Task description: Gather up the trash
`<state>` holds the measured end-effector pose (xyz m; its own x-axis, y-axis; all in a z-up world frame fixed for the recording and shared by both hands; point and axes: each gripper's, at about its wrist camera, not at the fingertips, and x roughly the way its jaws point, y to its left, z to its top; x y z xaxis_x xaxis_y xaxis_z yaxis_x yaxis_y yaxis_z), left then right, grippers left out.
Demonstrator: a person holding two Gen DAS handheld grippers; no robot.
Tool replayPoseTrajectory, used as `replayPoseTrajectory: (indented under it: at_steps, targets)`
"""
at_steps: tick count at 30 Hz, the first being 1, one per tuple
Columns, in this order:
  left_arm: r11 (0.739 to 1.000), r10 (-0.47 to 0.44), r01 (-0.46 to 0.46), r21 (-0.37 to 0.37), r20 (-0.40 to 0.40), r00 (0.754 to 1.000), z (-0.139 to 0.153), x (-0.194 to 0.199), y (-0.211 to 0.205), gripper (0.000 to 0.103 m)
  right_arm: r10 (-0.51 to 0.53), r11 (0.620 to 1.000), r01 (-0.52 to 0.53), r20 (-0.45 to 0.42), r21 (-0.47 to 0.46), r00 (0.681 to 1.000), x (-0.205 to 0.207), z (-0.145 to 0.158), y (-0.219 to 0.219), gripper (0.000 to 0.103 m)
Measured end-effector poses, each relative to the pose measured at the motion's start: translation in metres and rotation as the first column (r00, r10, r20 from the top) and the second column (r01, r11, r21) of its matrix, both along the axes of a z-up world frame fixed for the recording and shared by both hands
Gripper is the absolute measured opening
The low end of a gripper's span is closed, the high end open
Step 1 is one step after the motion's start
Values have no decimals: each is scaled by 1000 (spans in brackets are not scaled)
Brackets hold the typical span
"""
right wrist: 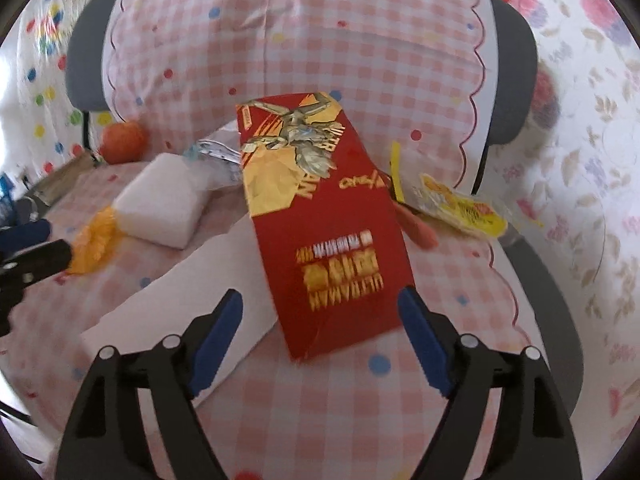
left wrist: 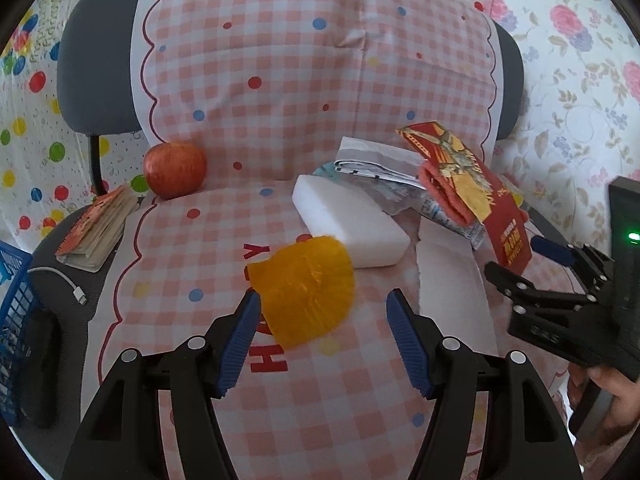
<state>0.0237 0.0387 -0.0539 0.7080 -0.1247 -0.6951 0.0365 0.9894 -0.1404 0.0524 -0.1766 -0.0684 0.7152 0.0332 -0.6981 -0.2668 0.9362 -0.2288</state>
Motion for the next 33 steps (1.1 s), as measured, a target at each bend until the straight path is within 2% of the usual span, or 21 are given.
replayPoseTrajectory:
  at_steps: [3,5,6,8,10,14,17,21,24,27,33]
  targets:
    - [1000,3,-3,-10,-4,1000,-2,1,3,66,-16,997,18,28,-71,999,7,-3,9,77]
    - [1000,3,-3,-14,-9,1000,-3,0,4,66,-18,995,21,37,-97,999,7,-4,10,60]
    - [1000,3,-3,-15,-10,1000,-3,-1,4,66,-20,995,23,36,-98,999,5,-3,10,56]
    - [1000,-1,1,-18,-12,1000,-3,-4,3,66,-24,996,28,41,-84,999,2,-1,6,34]
    - [1000,-9,9,-16,-10,1000,-2,-8,1,66,-35,998,38,52,-54,998,-3,4,-1,19]
    - [999,-37,37,-10,2,999,4,-20,-8,66,-76,993,69,77,92,994,-16,31,-29,4]
    - [998,-63,63,-3,14,998,8,-30,-17,66,-108,964,91,56,251,993,-27,54,-60,1]
    - [995,-100,100,-1,20,995,10,-41,-27,66,-127,931,107,34,349,991,-48,75,-92,1]
    - [991,-133,133,-5,12,991,8,-47,-36,67,-125,918,117,-3,378,992,-66,73,-104,1]
    - [988,-155,155,-5,2,988,4,-50,-48,78,-119,919,117,-17,377,993,-82,66,-107,1]
    - [981,-193,193,5,-27,981,-4,-45,-69,78,-144,908,145,-33,393,989,-93,49,-112,1]
